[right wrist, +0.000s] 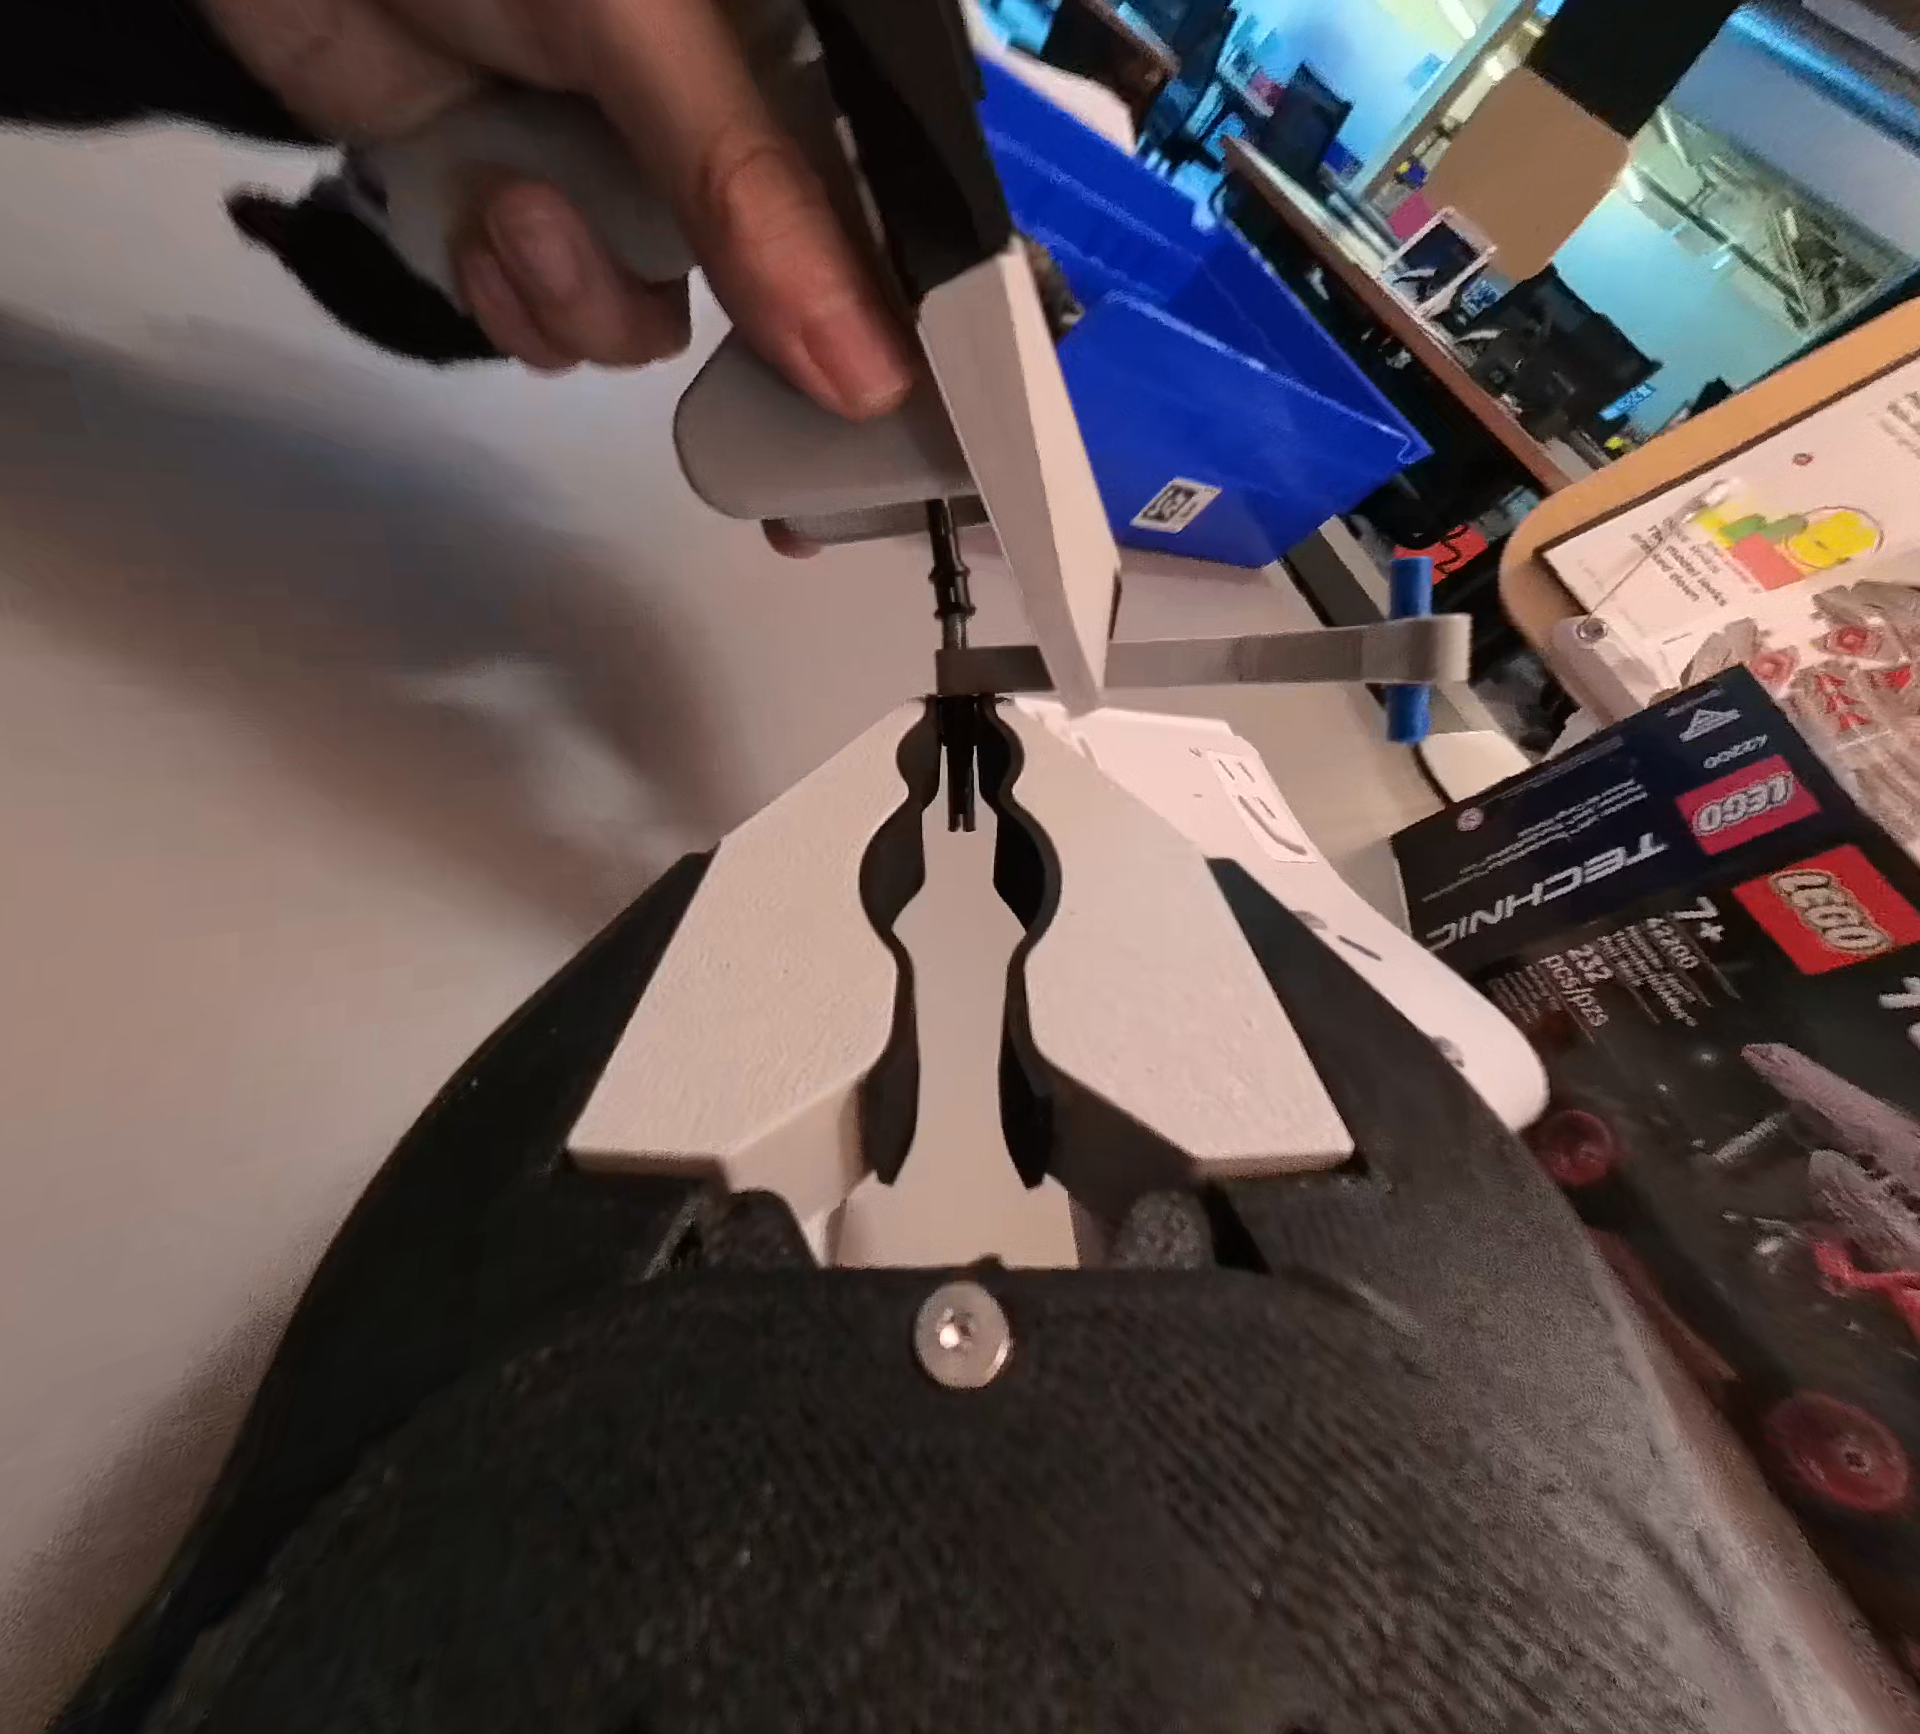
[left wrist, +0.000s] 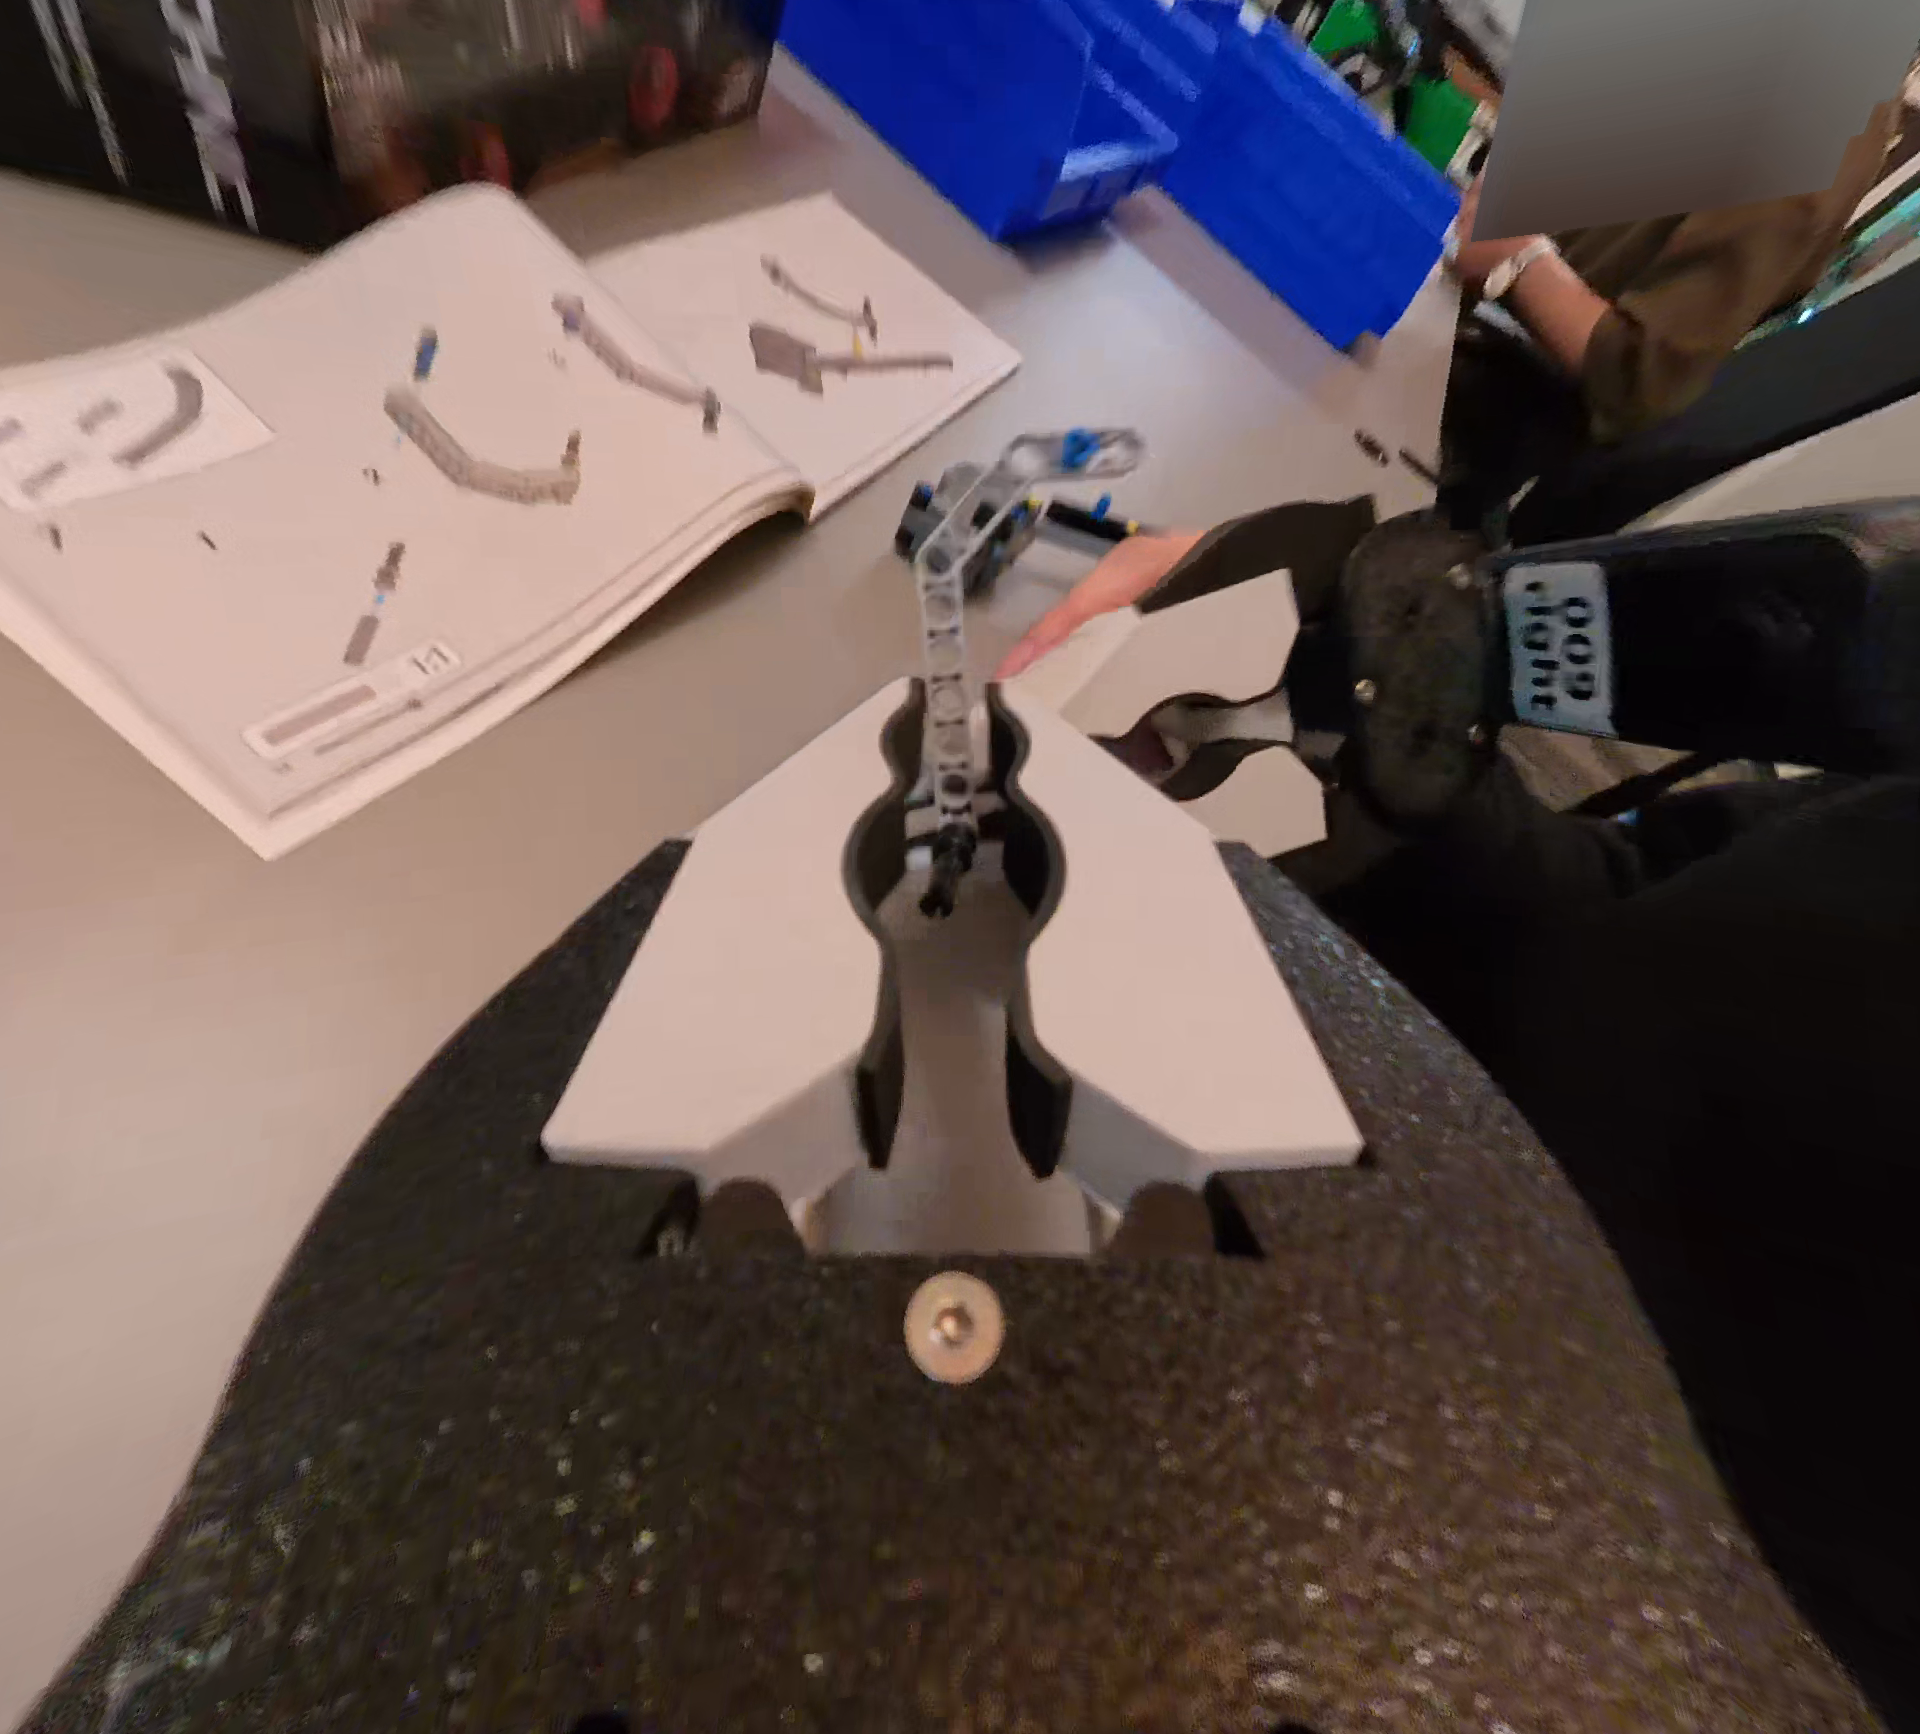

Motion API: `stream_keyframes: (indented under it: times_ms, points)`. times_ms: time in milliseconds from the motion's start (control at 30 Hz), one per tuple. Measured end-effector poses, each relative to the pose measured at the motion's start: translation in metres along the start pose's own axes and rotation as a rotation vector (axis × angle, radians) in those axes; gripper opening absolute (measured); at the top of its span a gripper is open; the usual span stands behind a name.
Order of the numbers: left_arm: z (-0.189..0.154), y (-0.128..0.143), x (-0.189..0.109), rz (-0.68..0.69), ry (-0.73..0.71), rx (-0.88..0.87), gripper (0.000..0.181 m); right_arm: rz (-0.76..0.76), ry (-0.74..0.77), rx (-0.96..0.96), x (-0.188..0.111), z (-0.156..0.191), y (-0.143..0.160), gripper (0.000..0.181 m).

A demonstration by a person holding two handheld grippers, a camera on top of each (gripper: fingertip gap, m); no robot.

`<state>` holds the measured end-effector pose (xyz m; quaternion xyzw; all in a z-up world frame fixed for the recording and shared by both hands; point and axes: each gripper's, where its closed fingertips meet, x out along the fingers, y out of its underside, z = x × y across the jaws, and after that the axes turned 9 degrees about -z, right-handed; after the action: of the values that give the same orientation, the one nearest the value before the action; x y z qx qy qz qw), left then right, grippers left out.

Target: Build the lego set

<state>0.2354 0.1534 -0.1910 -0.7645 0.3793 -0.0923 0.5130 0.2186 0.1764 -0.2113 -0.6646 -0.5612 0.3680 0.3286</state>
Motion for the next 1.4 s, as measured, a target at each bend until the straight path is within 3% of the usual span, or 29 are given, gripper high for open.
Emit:
stream_keyframes:
  times_ms: [33, 67, 200, 333, 500, 700, 900, 1400]
  points:
    - [-0.003, -0.010, -0.002, -0.047, 0.007, 0.017, 0.022, -0.025, -0.006, 0.059, 0.000, -0.001, -0.003, 0.003]
    - [-0.007, -0.021, -0.006, -0.103, 0.018, 0.041, 0.029, -0.048, -0.015, 0.119, -0.001, -0.001, -0.006, 0.003]
    - [-0.027, -0.058, -0.032, -0.276, 0.065, 0.219, 0.027, -0.204, 0.005, 0.345, -0.010, -0.016, -0.025, 0.003]
    - [-0.034, -0.058, -0.041, -0.301, 0.117, 0.399, 0.025, -0.441, -0.040, 0.627, -0.023, -0.030, -0.052, 0.003]
    - [-0.055, -0.051, -0.038, -0.305, 0.269, 0.377, 0.021, -0.571, -0.122, 0.843, -0.030, -0.033, -0.064, 0.003]
    - [-0.048, -0.043, -0.032, -0.267, 0.252, 0.371, 0.017, -0.583, -0.157, 0.848, -0.030, -0.028, -0.069, 0.003]
    - [-0.056, -0.048, -0.036, -0.311, 0.329, 0.316, 0.011, -0.580, -0.211, 0.820, -0.028, -0.018, -0.075, 0.003]
    - [-0.051, -0.032, -0.034, -0.222, 0.355, 0.319, 0.005, -0.446, -0.190, 0.673, -0.019, -0.006, -0.063, 0.003]
